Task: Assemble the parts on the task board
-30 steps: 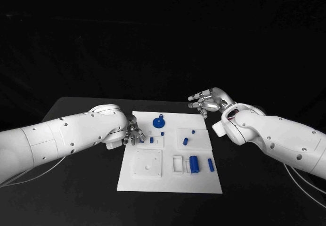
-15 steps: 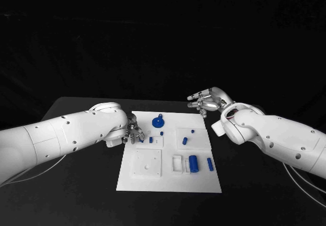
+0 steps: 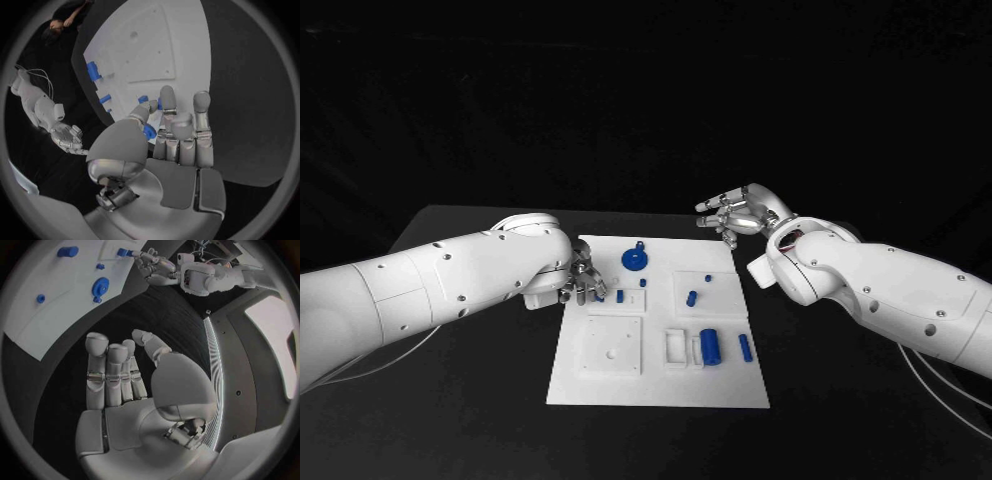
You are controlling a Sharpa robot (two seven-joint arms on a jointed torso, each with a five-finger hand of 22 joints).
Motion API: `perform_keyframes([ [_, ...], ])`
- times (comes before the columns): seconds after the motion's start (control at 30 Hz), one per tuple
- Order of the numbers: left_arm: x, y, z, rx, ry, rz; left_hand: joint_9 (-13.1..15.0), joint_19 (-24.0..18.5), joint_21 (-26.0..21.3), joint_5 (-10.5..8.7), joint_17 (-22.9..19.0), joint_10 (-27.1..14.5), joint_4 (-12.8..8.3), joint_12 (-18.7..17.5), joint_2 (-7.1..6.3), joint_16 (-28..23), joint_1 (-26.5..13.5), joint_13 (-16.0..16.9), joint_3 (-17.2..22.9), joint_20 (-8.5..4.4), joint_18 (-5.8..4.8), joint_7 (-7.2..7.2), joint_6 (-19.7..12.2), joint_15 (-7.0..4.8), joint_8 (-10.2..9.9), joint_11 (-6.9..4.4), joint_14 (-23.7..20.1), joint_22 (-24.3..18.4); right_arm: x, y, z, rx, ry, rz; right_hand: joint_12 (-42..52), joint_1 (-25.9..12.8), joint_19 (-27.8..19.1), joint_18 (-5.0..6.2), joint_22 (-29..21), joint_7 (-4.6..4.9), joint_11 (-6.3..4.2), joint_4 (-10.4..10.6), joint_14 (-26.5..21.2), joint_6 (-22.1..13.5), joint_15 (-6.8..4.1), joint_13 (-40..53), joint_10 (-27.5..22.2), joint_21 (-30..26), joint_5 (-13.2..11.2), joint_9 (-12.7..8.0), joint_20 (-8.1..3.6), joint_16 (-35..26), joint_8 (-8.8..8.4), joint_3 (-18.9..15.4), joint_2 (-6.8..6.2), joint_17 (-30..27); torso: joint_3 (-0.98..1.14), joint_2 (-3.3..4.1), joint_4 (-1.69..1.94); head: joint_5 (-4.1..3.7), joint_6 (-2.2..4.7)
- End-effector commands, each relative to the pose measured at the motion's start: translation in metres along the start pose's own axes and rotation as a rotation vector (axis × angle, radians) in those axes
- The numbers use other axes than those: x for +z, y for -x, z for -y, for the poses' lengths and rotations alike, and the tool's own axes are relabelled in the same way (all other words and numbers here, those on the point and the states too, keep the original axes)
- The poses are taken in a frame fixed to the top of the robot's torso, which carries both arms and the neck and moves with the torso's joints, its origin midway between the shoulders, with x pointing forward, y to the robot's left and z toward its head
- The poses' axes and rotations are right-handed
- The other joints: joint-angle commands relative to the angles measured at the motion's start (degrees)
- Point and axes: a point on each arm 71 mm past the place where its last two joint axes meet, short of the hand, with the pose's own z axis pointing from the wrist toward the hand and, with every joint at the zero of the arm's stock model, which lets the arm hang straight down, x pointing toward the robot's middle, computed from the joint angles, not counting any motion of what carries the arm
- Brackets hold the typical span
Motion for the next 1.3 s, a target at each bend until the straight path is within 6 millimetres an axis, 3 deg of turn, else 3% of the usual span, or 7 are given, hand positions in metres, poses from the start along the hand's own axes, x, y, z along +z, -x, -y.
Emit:
perform_keyframes([
  [0.03, 0.0020, -0.0103, 0.0044, 0.026, -0.010, -0.048, 0.09, -0.12, 0.39, 0.07, -0.11, 1.30, -5.43, 0.46, 0.50, -0.12, -0.43, 0.15, 5.30, -0.03, 0.03, -4.18, 6.03, -0.23, -0.04, -1.89, -0.02, 1.15, 0.0000, -0.0015, -0.0011, -0.001, 0.008, -0.010, -0.13, -0.15, 1.71, 0.60, 3.28, 0.06, -0.11, -0.01, 0.18, 0.49, -0.39, 0.07, 0.39, 0.05, -0.04, -0.07, -0.38, -0.06, -0.22, 0.39, 0.10, 0.07, 0.00, -0.02, 0.01, -0.04, 0.00],
  [0.23, 0.0019, -0.0098, 0.0060, 0.017, -0.017, -0.037, 0.44, 0.03, 0.27, -0.59, -0.41, 1.30, -5.69, 0.97, 0.94, -0.13, -1.13, 0.40, 5.28, -0.05, -0.03, -4.28, 6.22, -0.26, -0.05, -1.89, 0.07, 1.09, 0.0001, -0.0016, -0.0010, -0.001, 0.008, -0.010, -0.13, -0.15, 1.71, 0.60, 3.28, 0.06, -0.11, -0.01, 0.18, 0.49, -0.39, 0.07, 0.39, 0.05, -0.04, -0.07, -0.38, -0.06, -0.22, 0.39, 0.10, 0.07, 0.00, 0.00, -0.04, -0.06, 0.00],
  [0.83, 0.0021, -0.0085, 0.0062, 0.004, -0.028, -0.029, 1.77, -0.09, 1.07, 2.47, 0.37, 1.30, -6.68, 2.50, 0.14, 0.94, -1.86, 0.90, 7.24, -0.39, -0.20, -4.54, 6.92, -0.56, -0.06, -2.43, 0.23, 1.22, 0.0002, -0.0023, -0.0008, 0.000, 0.008, -0.011, -0.14, -0.10, 1.71, 0.59, 3.30, 0.07, -0.10, -0.05, 0.19, 0.50, -0.39, 0.06, 0.39, 0.12, -0.05, -0.07, -0.38, -0.06, -0.23, 0.48, 0.11, 0.08, -0.06, 0.01, 0.01, -0.13, 0.05],
  [0.87, 0.0022, -0.0085, 0.0060, 0.004, -0.028, -0.031, 1.83, -0.21, 1.24, -1.85, 0.57, 1.35, -6.88, 2.55, -0.28, 1.11, -1.23, 0.89, 9.19, -0.50, -0.18, -4.52, 6.85, -0.67, -0.10, -2.52, 0.24, 1.24, 0.0003, -0.0023, -0.0008, 0.000, 0.008, -0.011, -0.14, -0.10, 1.71, 0.59, 3.30, 0.07, -0.10, -0.05, 0.19, 0.50, -0.39, 0.06, 0.39, 0.12, -0.05, -0.07, -0.38, -0.06, -0.23, 0.48, 0.11, 0.08, -0.06, 0.01, 0.00, -0.11, 0.04],
  [0.9, 0.0023, -0.0083, 0.0057, 0.004, -0.027, -0.032, 1.89, -0.31, 1.55, -5.58, 0.32, 1.16, -6.65, 3.18, -1.99, 1.03, -2.41, 1.16, 14.68, -0.48, -0.19, -4.47, 7.00, -0.64, -0.09, -2.56, 0.21, 1.25, 0.0003, -0.0024, -0.0008, 0.000, 0.008, -0.011, -0.14, -0.10, 1.71, 0.59, 3.30, 0.07, -0.10, -0.05, 0.19, 0.50, -0.39, 0.06, 0.39, 0.12, -0.05, -0.07, -0.38, -0.06, -0.23, 0.48, 0.11, 0.08, -0.07, 0.01, -0.01, -0.12, 0.01],
  [0.97, 0.0026, -0.0082, 0.0054, 0.003, -0.026, -0.035, 2.45, -0.38, 1.98, -6.08, 0.10, 1.27, -6.49, 3.47, -2.86, 1.10, -3.38, 1.30, 17.30, -0.56, -0.13, -4.62, 7.40, -0.69, 0.02, -2.59, 0.23, 1.22, 0.0003, -0.0024, -0.0008, 0.000, 0.008, -0.012, -0.14, -0.10, 1.71, 0.59, 3.30, 0.07, -0.10, -0.05, 0.19, 0.50, -0.39, 0.06, 0.39, 0.12, -0.05, -0.07, -0.38, -0.06, -0.23, 0.48, 0.11, 0.08, -0.08, 0.02, -0.01, -0.12, -0.01],
  [1.3, 0.0026, -0.0091, 0.0043, 0.002, -0.022, -0.059, 3.14, -0.51, 2.41, -5.74, 0.33, 1.30, -6.51, 3.77, -3.08, 1.45, -3.52, 1.41, 17.68, -0.58, -0.10, -4.67, 7.41, -0.72, 0.00, -2.63, 0.25, 1.21, 0.0003, -0.0025, -0.0008, 0.000, 0.008, -0.012, -0.15, -0.04, 1.69, 0.61, 3.29, 0.07, -0.11, -0.11, 0.20, 0.50, -0.39, 0.07, 0.39, 0.06, -0.06, -0.07, -0.38, -0.03, -0.23, 0.69, 0.12, 0.12, -0.06, -0.01, 0.05, -0.15, -0.19],
])
